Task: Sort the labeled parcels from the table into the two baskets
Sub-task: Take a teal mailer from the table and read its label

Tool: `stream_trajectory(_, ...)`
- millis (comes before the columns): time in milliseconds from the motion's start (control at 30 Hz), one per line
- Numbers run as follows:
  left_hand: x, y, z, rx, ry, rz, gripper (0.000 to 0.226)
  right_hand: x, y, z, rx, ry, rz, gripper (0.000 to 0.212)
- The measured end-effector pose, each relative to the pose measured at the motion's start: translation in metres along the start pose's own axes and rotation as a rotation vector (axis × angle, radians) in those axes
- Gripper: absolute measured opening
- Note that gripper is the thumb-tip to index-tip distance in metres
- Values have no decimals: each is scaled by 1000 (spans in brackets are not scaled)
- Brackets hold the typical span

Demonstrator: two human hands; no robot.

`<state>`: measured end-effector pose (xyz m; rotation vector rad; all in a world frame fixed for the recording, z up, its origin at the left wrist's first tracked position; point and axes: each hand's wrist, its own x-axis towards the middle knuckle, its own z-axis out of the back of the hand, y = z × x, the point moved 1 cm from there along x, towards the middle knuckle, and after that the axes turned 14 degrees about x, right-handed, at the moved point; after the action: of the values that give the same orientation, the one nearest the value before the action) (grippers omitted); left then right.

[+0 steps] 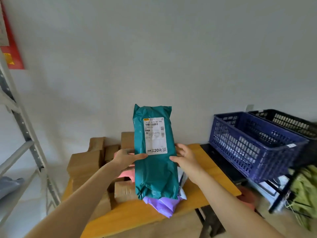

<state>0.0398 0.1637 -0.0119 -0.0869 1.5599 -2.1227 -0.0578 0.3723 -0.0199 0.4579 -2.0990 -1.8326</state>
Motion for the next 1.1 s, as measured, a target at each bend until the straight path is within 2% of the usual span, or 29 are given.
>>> stream_trajectory(133,11,-26,-63,9,110,-47,55,-12,8,67,3,-94,12,60)
stream_trajectory(300,22,-60,-152,9,184,-71,62,-27,17,158,-7,-215,13,55)
stream_trajectory(433,22,-88,-231,7,237,-100,61,-35,27,233,-25,-268,19,41)
stream_trajectory(700,25,-131,-368,19,253,-77,96,-32,40,377,-87,-278,35,40)
stream_trajectory(833,29,-148,-422,41,264,-58,103,-32,40,432,-82,-305,29,43)
stream_trajectory(933,38,-164,-454,43,264,-69,94,-27,39,466,-48,-325,35,38)
stream_trajectory(1100,70,-192,-506,39,323,-106,64,2,47,521,-20,-388,58,35)
